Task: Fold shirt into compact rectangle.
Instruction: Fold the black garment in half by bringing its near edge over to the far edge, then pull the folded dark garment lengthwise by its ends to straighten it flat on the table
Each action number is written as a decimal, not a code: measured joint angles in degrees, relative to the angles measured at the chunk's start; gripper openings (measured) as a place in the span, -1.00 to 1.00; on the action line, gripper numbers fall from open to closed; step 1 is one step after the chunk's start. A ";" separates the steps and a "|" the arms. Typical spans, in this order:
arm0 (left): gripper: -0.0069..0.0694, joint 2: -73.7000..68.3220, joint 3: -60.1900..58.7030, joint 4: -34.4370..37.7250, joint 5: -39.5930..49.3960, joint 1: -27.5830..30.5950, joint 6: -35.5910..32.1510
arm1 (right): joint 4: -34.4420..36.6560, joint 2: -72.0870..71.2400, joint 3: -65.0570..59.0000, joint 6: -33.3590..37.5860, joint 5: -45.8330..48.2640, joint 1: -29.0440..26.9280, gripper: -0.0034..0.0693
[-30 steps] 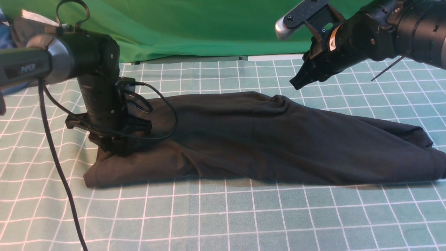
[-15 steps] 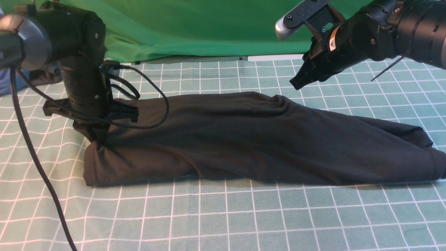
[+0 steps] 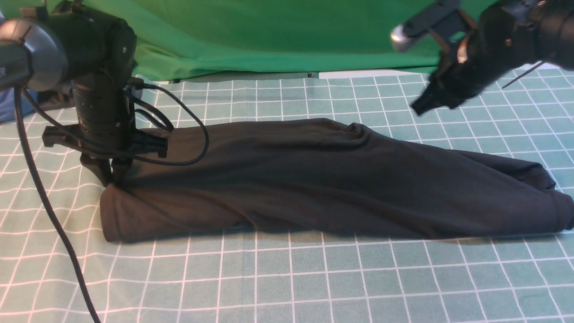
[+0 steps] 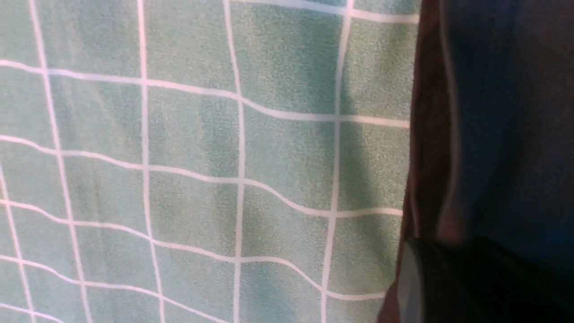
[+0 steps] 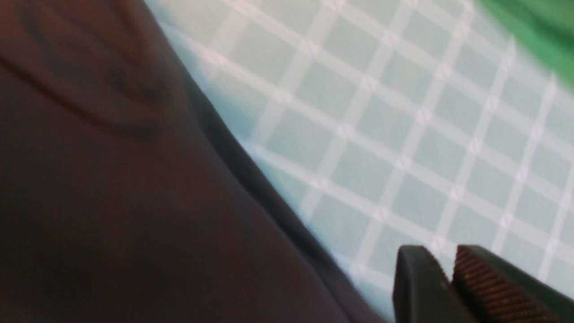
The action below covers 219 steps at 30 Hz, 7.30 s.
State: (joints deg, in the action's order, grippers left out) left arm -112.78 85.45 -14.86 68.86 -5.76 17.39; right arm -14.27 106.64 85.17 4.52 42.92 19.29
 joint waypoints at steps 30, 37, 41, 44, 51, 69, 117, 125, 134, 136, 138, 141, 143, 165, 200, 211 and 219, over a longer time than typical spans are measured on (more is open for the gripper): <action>-0.82 1.09 -9.25 18.49 -12.51 -9.76 -11.70 | 24.68 11.36 0.04 15.37 6.15 -15.33 0.46; -0.82 1.19 -11.87 18.08 -16.47 -11.52 -11.82 | 24.94 11.36 0.04 16.78 7.80 -15.33 -0.01; -0.81 1.21 -11.98 17.21 -17.27 -11.52 -11.82 | 25.00 11.36 0.04 17.33 8.66 -15.33 -0.38; -0.81 1.21 -11.98 14.86 -17.50 -11.67 -11.12 | 25.00 11.36 0.04 18.96 9.16 -15.33 -0.50; -0.80 1.21 -11.98 11.87 -16.87 -11.73 -8.60 | 24.94 10.73 0.04 19.91 8.16 -15.33 -0.82; -0.80 1.21 -11.98 11.58 -16.54 -11.79 -8.89 | 22.22 7.67 0.04 17.99 6.74 -15.33 -0.52; -0.80 1.27 -11.46 10.25 -14.61 -11.79 -8.52 | 18.40 6.88 0.11 13.65 0.52 -15.88 -0.35; -0.80 8.33 -11.12 10.23 -15.31 -11.79 -7.34 | 18.35 3.87 0.11 13.80 5.64 -15.88 0.11; -0.80 10.39 -10.95 10.23 -12.09 -11.79 -7.81 | 19.69 9.06 0.11 16.09 6.80 -15.83 0.26; -0.80 10.39 -10.95 10.34 -11.80 -11.79 -8.00 | 20.12 9.77 0.11 17.65 6.80 -15.83 0.23; -0.80 10.39 -10.95 10.56 -11.74 -11.79 -8.14 | 20.34 10.55 0.11 18.62 6.75 -15.83 0.15; -0.80 10.39 -10.95 10.88 -11.68 -11.79 -8.19 | 20.46 11.34 0.11 18.85 6.54 -15.83 0.00; -0.80 10.39 -10.95 11.20 -11.63 -11.79 -8.29 | 20.53 11.87 0.11 19.04 6.54 -15.83 -0.27; -0.80 10.39 -10.95 11.52 -10.54 -11.79 -8.61 | 15.15 7.31 0.11 13.69 3.33 -15.83 -0.83; -0.67 12.81 -8.76 11.32 -23.60 4.01 -4.56 | 25.45 -10.06 -0.39 14.23 11.65 -15.83 -0.86; 0.24 -2.24 -0.59 8.56 -34.61 4.01 -4.50 | 29.60 -10.06 -6.28 17.16 12.30 -15.83 -0.85; 0.32 -9.13 2.09 5.68 -36.86 4.01 -4.50 | 31.07 -10.06 -7.39 18.73 12.30 -15.83 -0.85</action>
State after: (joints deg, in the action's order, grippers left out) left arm -121.90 87.54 -9.19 32.01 -1.74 12.88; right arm 16.80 96.57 77.78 23.25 55.21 3.46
